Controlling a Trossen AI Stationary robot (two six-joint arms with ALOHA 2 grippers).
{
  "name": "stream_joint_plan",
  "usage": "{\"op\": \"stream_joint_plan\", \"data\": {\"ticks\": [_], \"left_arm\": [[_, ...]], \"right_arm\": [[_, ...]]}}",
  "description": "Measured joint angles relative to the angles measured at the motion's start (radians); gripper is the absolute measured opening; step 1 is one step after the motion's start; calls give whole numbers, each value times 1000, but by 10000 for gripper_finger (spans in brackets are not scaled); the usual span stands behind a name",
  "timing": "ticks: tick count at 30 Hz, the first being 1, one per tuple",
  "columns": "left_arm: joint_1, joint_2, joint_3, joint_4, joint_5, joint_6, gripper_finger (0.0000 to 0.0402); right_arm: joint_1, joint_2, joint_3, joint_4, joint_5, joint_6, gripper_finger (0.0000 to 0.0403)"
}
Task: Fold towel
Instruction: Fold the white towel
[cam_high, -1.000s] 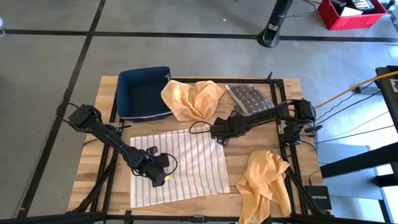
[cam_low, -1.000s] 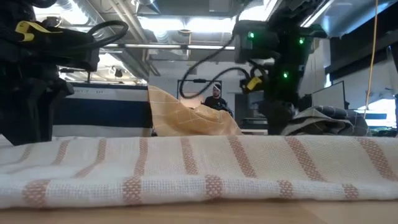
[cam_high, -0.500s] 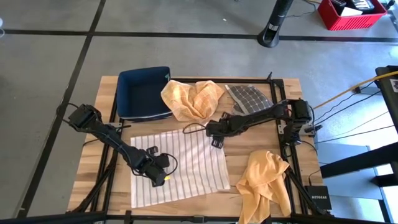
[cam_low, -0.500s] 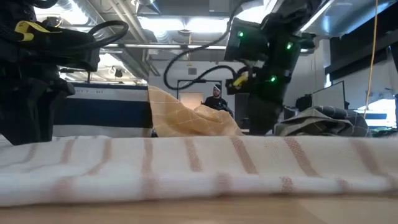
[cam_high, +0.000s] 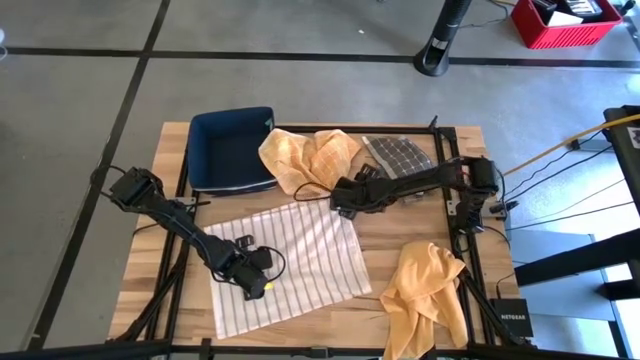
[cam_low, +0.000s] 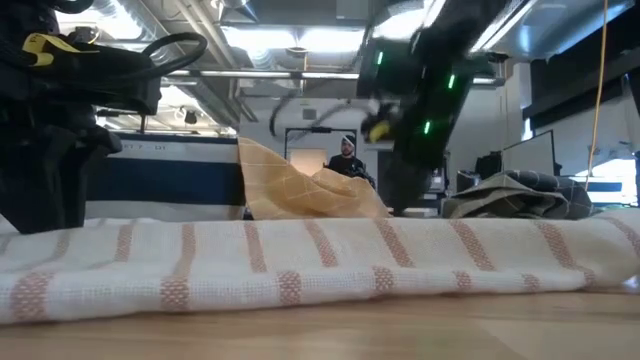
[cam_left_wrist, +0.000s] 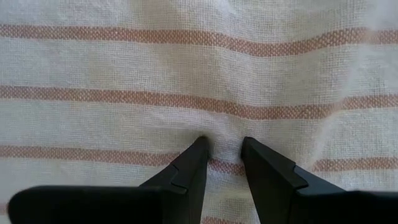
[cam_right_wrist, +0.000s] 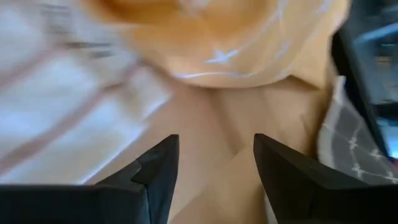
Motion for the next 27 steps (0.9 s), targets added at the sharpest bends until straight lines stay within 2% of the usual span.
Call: {"op": "stream_joint_plan", "data": {"ticks": [5,9,11,13,17,19,23,27], "left_arm": [[11,-59,68,-67,8,74,100],[32,-116,134,-9,-135,202,100],[63,-116,137,88,-182,279,100],[110,-115,138,239,-179,369,100],[235,-46,134,464,-57,499,100],[297,1,133,543,-12,552,100],[407,91,135,669,3,659,100],[489,150,134,729,4,737,100]], "right_arm": [[138,-113,8,-106,-233,70,209],[309,-155,-22,-48,-351,138,209],[396,-152,-46,-13,-353,174,209],[469,-152,-67,29,-352,218,209],[581,-152,-84,17,-304,324,209],[623,-152,-83,-3,-234,346,209],[635,-148,-121,56,-73,341,209],[570,-147,-214,186,-85,340,209]]}}
